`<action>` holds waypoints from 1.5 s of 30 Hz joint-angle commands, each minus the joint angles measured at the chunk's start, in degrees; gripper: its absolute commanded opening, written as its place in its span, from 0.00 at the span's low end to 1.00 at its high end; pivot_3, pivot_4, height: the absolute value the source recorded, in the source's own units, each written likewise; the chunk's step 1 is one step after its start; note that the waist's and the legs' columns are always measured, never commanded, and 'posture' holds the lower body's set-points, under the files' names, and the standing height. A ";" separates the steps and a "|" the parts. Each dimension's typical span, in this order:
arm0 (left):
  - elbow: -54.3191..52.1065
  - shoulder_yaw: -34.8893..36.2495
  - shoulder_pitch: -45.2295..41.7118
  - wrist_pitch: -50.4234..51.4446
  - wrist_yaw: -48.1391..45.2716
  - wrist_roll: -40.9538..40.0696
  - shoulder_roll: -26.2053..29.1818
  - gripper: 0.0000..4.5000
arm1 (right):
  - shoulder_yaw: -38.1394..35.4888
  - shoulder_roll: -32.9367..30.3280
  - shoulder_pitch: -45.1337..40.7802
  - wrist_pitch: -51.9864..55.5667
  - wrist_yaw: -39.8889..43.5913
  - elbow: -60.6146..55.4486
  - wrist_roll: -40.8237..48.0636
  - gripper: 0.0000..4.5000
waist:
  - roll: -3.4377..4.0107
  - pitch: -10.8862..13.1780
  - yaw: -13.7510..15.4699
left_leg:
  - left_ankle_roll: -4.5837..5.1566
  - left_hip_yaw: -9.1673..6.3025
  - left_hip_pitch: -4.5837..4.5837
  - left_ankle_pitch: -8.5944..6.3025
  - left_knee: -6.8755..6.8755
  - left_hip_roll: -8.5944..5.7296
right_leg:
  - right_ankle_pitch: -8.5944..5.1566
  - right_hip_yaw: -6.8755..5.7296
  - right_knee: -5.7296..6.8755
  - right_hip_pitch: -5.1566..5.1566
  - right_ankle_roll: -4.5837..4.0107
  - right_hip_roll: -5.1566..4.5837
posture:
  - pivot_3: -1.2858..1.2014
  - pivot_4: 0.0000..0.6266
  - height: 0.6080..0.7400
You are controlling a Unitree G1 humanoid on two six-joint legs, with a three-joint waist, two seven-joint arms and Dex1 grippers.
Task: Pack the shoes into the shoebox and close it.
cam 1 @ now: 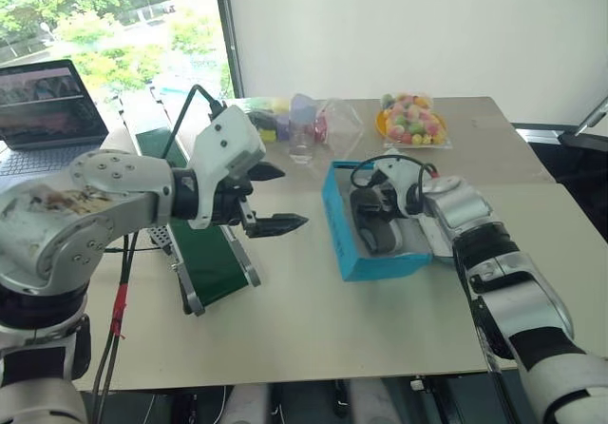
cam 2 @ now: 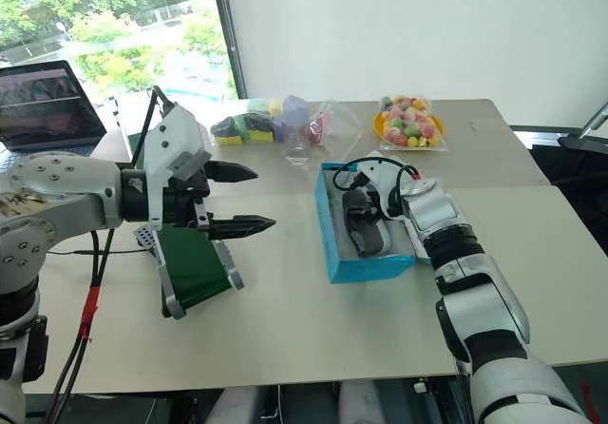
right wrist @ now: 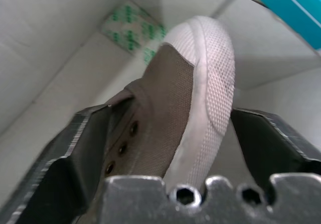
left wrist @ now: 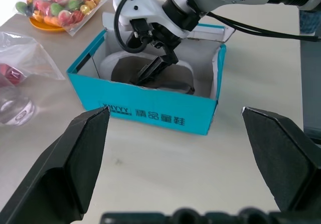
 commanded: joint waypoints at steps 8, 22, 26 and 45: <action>0.19 0.47 0.35 -2.34 0.87 1.62 0.36 1.00 | -6.83 -2.33 -2.94 13.47 1.15 -26.38 3.22 0.99 | 0.01 0.01 0.08 | -0.01 -0.01 -0.03 -0.01 -0.02 0.03 | 0.04 -0.03 0.00 -0.06 0.10 0.01 | 0.52 0.24 1.00; 5.58 10.29 11.70 -0.36 31.65 19.14 -14.26 1.00 | -15.98 1.78 2.66 13.58 11.36 -38.55 22.27 0.99 | -0.01 0.00 0.19 | -0.01 0.00 0.04 -0.01 -0.05 0.05 | 0.08 -0.02 0.02 0.00 0.14 -0.03 | 0.52 0.24 1.00; 5.10 15.25 10.78 -1.29 39.33 22.93 -21.19 1.00 | -15.30 1.76 3.90 12.15 12.49 -38.34 22.88 0.99 | -0.02 -0.01 0.57 | -0.03 -0.01 0.04 -0.02 -0.05 0.03 | 0.09 -0.03 0.02 0.01 0.15 -0.09 | 0.52 0.24 1.00; 12.61 14.10 6.28 -7.91 53.53 38.66 -32.49 1.00 | -11.47 5.31 3.72 -0.44 10.84 -31.51 18.41 0.99 | -0.04 -0.02 1.40 | -0.23 0.01 0.03 -0.14 -0.05 0.02 | 0.13 -0.03 0.02 0.01 0.12 -0.05 | 0.52 0.24 1.00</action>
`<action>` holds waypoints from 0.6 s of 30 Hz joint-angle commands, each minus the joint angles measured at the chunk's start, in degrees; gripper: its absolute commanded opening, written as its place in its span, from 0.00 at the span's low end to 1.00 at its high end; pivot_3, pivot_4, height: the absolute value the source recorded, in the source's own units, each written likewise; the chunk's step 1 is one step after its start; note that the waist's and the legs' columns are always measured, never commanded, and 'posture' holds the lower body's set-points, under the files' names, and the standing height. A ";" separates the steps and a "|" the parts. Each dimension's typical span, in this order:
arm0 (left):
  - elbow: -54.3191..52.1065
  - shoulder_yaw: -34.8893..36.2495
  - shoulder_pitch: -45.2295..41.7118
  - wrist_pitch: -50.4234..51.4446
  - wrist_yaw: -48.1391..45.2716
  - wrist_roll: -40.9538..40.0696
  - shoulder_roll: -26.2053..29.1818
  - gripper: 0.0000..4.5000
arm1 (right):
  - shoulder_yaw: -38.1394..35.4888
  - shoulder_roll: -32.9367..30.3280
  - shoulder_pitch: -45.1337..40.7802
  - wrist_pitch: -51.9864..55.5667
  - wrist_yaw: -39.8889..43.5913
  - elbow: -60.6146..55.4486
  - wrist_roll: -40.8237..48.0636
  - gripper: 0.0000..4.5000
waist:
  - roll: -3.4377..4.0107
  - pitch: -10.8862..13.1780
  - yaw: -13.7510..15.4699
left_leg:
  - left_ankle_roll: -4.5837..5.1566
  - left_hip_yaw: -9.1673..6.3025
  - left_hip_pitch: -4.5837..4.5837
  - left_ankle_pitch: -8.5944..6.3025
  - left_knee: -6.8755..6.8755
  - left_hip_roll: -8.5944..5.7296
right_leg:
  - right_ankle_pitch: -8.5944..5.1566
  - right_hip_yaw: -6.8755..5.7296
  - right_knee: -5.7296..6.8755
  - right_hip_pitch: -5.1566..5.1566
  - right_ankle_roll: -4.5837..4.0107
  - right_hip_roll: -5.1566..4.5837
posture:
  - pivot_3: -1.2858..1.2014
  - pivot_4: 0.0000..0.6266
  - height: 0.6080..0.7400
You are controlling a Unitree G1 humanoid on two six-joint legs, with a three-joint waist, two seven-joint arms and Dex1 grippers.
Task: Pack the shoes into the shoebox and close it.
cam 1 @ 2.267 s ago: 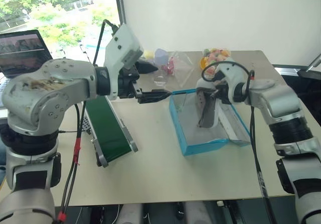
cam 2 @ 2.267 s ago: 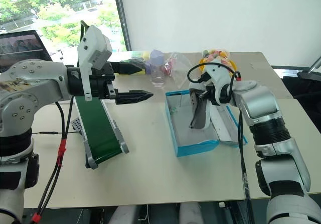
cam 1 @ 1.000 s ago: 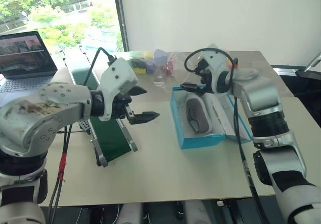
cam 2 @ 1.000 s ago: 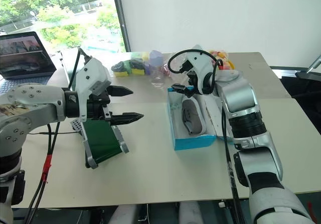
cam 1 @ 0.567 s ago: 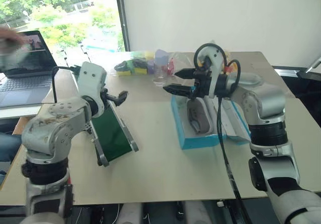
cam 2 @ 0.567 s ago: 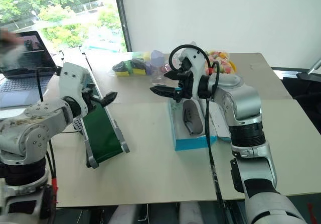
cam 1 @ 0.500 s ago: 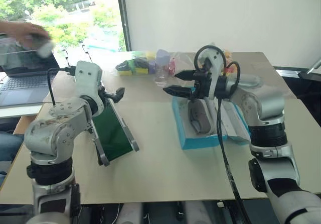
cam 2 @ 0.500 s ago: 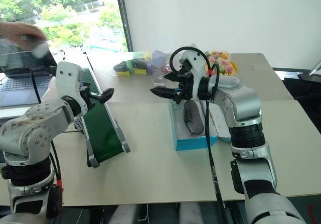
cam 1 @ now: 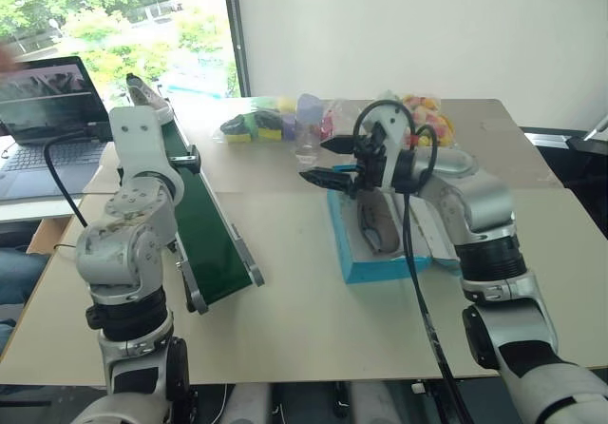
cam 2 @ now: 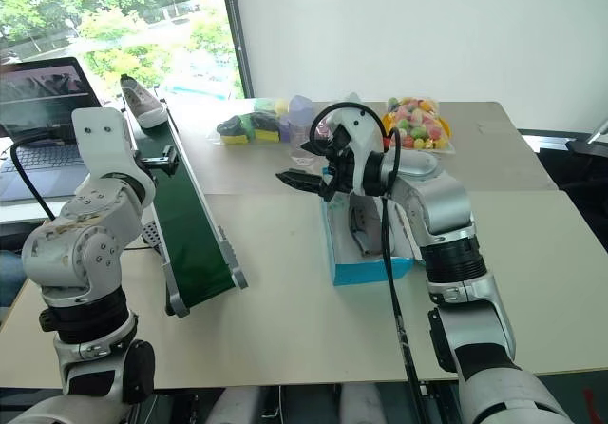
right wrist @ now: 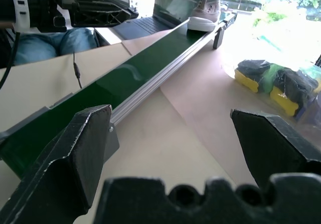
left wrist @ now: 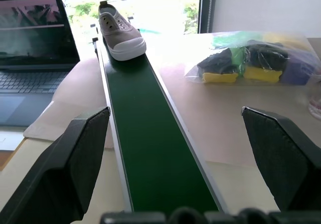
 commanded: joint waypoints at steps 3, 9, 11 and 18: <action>4.31 -1.28 -2.50 -5.72 0.71 3.08 -2.44 1.00 | -0.84 0.62 -0.61 -2.31 -0.27 -1.10 0.14 0.99 | -0.01 0.00 0.07 | 0.00 0.00 -0.01 0.00 0.00 -0.01 | 0.00 0.00 -0.01 0.00 0.00 -0.03 | 0.52 0.24 1.00; 5.98 -1.99 -1.40 -8.56 0.58 4.95 -3.95 1.00 | -1.88 -1.63 1.56 -5.41 -1.34 0.55 -2.09 0.99 | -0.01 0.00 0.12 | 0.00 0.00 -0.03 0.00 0.00 -0.01 | 0.01 -0.01 -0.01 0.00 0.00 -0.04 | 0.52 0.24 1.00; 6.24 -1.31 -0.27 -9.38 0.88 5.48 -4.29 1.00 | -3.19 -2.79 2.14 -6.58 -1.38 1.54 -2.06 0.99 | -0.01 -0.01 0.11 | -0.01 0.00 -0.03 -0.01 0.00 -0.01 | 0.01 -0.01 -0.02 0.00 0.00 -0.06 | 0.52 0.24 1.00; 8.52 1.59 1.58 -12.17 1.33 5.21 -6.66 1.00 | -6.54 -4.77 2.43 -6.13 -0.48 2.39 0.24 0.99 | -0.01 -0.01 0.05 | 0.00 0.02 0.00 0.00 0.00 0.02 | 0.01 -0.01 0.00 0.00 -0.01 -0.03 | 0.52 0.24 1.00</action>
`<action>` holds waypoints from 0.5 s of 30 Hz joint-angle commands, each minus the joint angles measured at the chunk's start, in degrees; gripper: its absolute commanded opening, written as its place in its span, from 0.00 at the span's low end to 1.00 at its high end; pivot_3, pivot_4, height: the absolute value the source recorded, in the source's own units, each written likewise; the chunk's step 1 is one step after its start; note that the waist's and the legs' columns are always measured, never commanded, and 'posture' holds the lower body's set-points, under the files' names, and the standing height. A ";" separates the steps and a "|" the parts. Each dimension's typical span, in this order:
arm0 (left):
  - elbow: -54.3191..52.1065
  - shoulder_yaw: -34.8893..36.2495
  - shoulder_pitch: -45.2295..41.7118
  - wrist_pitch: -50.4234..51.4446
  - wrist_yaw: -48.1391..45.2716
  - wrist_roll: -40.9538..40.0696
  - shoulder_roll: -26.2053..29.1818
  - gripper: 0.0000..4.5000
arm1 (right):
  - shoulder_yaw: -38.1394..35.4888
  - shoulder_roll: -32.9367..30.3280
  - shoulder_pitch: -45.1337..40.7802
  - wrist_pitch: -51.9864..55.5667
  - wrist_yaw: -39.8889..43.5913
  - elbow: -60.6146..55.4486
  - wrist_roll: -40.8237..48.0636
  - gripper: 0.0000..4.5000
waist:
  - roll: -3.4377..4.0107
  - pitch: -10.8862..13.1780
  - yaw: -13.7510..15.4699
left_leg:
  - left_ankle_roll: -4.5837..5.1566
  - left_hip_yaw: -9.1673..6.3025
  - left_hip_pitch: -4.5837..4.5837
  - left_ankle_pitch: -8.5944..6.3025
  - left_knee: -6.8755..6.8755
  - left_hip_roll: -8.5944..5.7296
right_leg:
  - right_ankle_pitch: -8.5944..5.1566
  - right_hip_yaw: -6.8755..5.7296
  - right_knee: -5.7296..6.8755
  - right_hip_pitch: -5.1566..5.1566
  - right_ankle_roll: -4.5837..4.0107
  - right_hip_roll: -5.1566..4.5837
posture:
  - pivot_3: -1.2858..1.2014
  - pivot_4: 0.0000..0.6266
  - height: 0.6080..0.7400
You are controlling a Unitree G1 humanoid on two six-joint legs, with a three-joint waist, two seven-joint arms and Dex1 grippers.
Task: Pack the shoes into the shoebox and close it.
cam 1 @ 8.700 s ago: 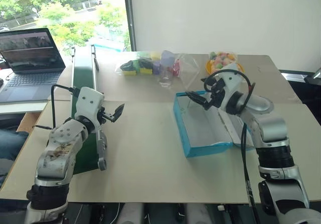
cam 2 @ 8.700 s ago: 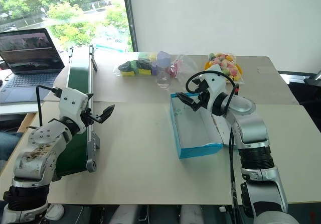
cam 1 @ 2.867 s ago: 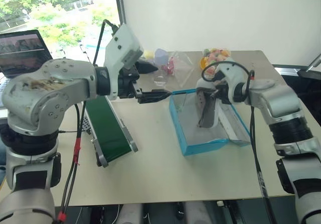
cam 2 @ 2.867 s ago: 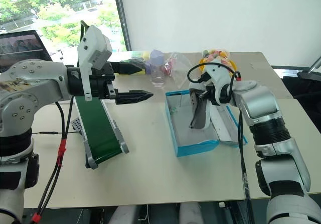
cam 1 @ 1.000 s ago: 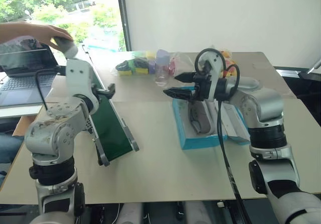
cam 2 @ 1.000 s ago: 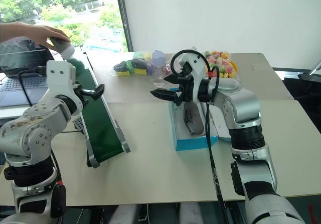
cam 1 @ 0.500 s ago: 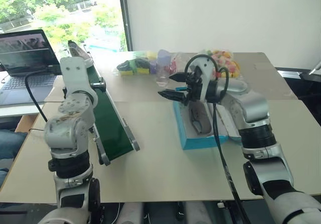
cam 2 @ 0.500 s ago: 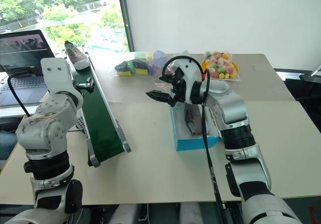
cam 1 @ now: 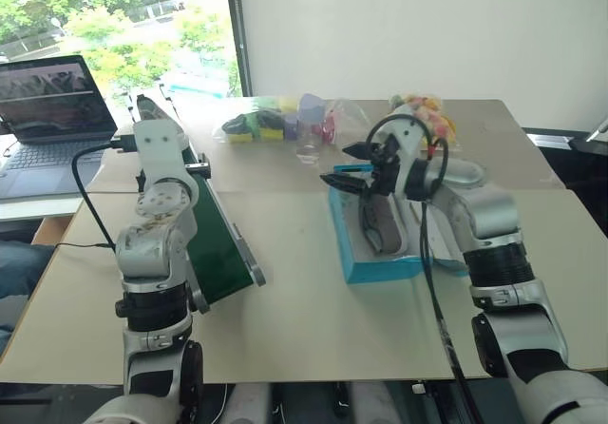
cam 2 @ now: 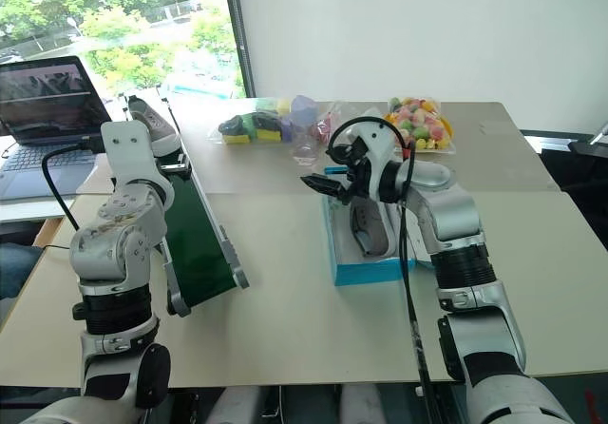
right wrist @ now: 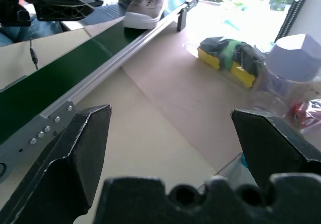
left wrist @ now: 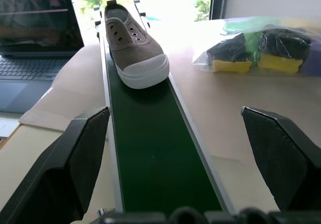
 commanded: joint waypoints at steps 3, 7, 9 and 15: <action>3.16 2.01 0.46 -6.27 0.19 0.57 -1.77 1.00 | -3.04 -0.45 -0.57 0.02 0.32 -2.63 2.38 0.99 | -0.01 0.00 -0.05 | 0.00 0.00 0.01 0.00 0.00 0.01 | 0.00 0.00 0.00 0.01 0.00 0.01 | 0.52 0.24 1.00; 10.94 4.78 -2.21 -10.86 1.53 0.01 -2.76 1.00 | -2.68 0.07 -0.39 0.57 -0.33 -3.46 2.80 0.99 | -0.01 -0.01 0.04 | 0.20 0.00 0.01 0.12 0.00 0.00 | 0.00 -0.01 0.00 0.02 0.00 0.00 | 0.52 0.24 1.00; 16.03 5.16 -4.52 -13.11 1.45 0.14 -2.12 1.00 | -2.55 0.28 -0.21 1.00 -0.75 -4.15 2.98 0.99 | -0.01 -0.01 0.07 | 0.20 0.00 0.00 0.12 0.00 -0.01 | 0.01 -0.01 0.00 0.02 0.02 -0.03 | 0.52 0.24 1.00; 28.30 6.87 -9.83 -18.38 1.75 -0.08 -0.50 1.00 | -2.55 0.49 0.45 2.27 -1.68 -5.93 3.40 0.99 | -0.03 -0.02 0.10 | 0.21 0.00 -0.05 0.12 0.00 -0.03 | 0.03 -0.03 -0.04 0.01 0.05 -0.05 | 0.52 0.24 1.00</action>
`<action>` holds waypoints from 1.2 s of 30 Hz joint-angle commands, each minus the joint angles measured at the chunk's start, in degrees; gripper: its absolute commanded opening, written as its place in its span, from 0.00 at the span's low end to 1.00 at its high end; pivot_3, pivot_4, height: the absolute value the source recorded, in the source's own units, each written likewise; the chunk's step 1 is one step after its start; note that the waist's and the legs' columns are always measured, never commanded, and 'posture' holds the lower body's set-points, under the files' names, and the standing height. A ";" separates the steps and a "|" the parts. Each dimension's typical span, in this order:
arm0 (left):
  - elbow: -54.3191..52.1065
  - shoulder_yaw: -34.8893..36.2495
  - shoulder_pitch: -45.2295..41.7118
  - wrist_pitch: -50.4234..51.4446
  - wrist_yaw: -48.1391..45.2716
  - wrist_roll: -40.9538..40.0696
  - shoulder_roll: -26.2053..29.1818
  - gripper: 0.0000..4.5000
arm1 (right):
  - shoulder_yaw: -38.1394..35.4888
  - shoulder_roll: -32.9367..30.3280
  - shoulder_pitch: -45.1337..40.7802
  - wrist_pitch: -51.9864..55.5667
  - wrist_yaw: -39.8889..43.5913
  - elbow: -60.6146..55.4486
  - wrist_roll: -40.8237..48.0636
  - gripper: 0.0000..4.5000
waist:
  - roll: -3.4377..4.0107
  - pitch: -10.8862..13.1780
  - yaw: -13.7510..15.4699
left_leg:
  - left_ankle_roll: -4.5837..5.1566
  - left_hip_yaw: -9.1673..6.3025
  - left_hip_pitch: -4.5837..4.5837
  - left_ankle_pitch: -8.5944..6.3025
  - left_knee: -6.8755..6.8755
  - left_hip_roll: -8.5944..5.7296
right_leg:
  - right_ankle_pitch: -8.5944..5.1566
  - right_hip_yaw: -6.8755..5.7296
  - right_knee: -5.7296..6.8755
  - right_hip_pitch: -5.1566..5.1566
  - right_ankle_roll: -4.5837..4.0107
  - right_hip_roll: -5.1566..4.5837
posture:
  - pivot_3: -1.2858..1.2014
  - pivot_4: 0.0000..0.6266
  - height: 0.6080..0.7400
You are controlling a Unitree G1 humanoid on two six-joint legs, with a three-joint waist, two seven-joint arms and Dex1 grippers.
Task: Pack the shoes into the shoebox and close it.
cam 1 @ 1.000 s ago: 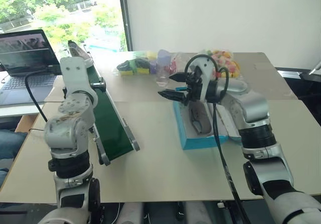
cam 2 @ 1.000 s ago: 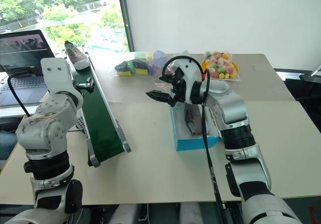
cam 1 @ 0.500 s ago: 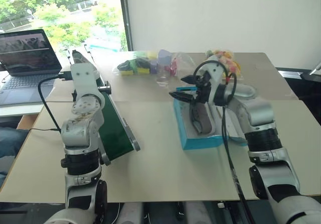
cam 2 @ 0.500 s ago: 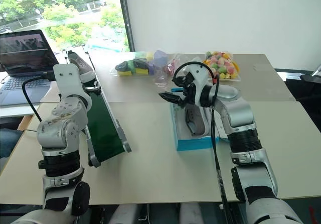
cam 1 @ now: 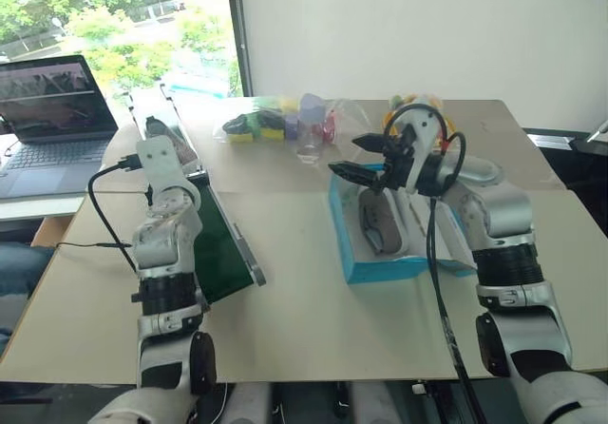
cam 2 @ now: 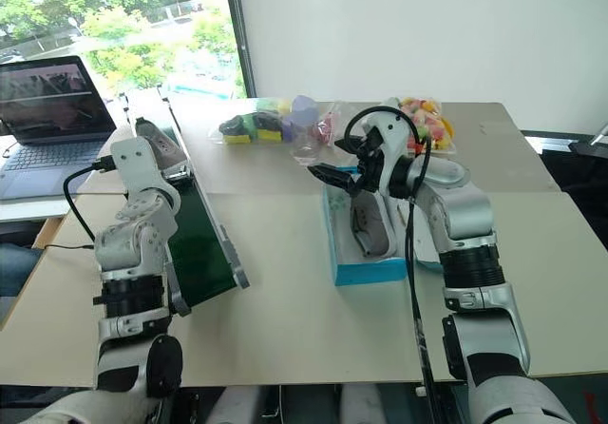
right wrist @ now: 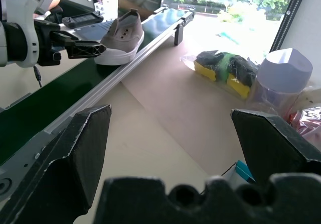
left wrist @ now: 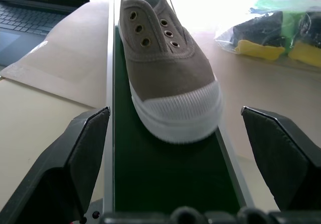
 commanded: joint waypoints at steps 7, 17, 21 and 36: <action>9.94 1.10 -4.77 -7.42 -0.58 -1.72 1.86 0.94 | -1.33 -0.26 1.01 1.98 -1.70 -5.19 1.34 1.00 | -0.01 0.00 -0.01 | 0.00 0.01 -0.01 -0.01 0.00 0.01 | 0.03 0.00 0.00 -0.01 -0.01 -0.03 | 0.52 0.24 1.00; 7.20 3.99 -3.66 -5.40 2.68 -5.00 -1.40 0.24 | -1.61 -0.71 1.65 2.94 -2.57 -6.45 1.29 1.00 | -0.02 -0.01 0.35 | -0.25 0.01 0.01 -0.15 0.01 0.01 | 0.09 -0.04 0.04 0.01 0.03 -0.05 | 0.52 0.24 1.00; 3.79 4.96 -3.47 -4.72 4.35 -5.49 -1.79 0.00 | -1.49 -0.65 1.62 3.06 -2.75 -6.37 1.41 1.00 | -0.02 -0.01 0.29 | -0.30 0.02 0.00 -0.17 0.07 0.01 | 0.13 -0.04 0.03 0.03 0.08 -0.06 | 0.52 0.24 1.00; -23.53 -13.18 -1.85 8.61 -17.39 -17.75 -3.49 0.00 | -15.81 9.14 -5.53 19.75 -17.21 -1.44 15.68 1.00 | -0.02 -0.01 -0.01 | -0.09 0.03 -0.22 -0.06 0.08 -0.01 | 0.15 -0.02 -0.06 -0.06 0.06 -0.03 | 0.52 0.24 1.00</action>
